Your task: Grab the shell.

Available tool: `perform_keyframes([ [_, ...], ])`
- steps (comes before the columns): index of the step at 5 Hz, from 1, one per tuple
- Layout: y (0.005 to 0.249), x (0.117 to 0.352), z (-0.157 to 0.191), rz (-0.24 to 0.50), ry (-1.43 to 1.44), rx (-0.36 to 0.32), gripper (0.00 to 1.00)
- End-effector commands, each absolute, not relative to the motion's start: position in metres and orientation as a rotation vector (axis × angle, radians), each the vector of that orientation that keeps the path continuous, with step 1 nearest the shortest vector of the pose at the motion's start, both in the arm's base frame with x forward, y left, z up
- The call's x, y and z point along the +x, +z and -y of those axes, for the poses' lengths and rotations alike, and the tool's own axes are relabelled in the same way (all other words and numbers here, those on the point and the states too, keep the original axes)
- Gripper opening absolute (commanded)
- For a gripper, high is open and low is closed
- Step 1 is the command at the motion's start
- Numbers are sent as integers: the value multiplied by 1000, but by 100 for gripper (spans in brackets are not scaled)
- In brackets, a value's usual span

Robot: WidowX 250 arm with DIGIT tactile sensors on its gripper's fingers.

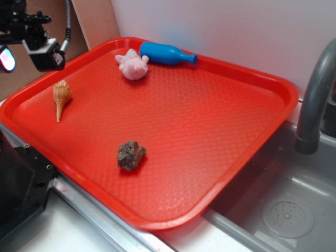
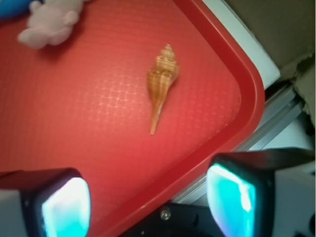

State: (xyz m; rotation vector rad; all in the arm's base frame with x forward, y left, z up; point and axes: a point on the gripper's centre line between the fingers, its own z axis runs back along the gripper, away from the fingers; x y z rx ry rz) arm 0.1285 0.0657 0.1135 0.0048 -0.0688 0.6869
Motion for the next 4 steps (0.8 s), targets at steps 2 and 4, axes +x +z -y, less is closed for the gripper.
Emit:
perform_keyframes([
  [2,118,127,-69,93,690,8,100],
  [4,63,168,-104,95,683,-71,100],
])
